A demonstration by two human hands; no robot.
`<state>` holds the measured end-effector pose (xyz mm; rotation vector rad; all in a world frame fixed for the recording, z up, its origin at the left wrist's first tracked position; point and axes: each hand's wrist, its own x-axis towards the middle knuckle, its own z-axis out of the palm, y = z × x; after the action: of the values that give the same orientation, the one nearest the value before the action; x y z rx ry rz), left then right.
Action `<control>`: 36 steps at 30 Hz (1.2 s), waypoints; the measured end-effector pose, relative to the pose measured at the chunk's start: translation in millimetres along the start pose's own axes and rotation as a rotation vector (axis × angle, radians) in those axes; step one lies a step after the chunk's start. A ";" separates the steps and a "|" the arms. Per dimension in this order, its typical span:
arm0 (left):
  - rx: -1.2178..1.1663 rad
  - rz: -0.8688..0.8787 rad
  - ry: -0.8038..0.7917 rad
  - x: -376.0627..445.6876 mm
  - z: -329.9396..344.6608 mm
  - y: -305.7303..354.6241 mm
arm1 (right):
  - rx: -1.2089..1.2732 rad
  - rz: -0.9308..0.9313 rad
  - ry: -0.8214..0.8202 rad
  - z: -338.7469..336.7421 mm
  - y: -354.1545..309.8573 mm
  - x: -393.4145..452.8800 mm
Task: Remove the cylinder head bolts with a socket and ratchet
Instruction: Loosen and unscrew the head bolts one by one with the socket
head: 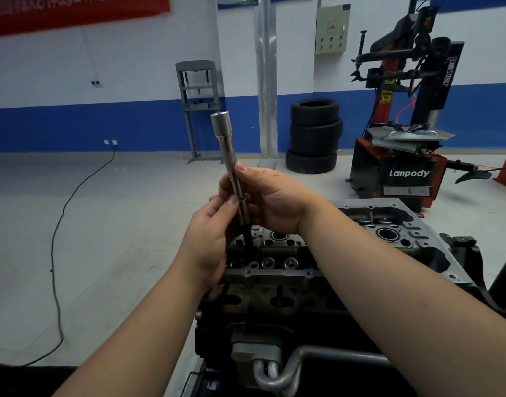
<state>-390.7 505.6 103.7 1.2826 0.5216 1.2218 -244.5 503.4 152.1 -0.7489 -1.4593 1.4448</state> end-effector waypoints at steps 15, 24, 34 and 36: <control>0.072 0.061 0.045 0.7 -0.5 -2.2 | 0.021 0.022 0.022 3.0 -1.6 0.7; 0.041 0.023 -0.024 -0.8 1.7 1.5 | 0.026 -0.008 0.053 2.7 -1.3 1.0; 0.118 0.043 0.049 0.5 2.9 0.0 | 0.013 -0.035 0.025 2.4 0.4 2.4; 0.100 0.015 0.004 -0.7 2.4 1.7 | 0.019 -0.022 0.039 2.3 -0.7 2.0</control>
<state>-389.5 503.6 105.6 1.3712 0.5830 1.2241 -247.2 504.2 153.4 -0.7433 -1.4184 1.4173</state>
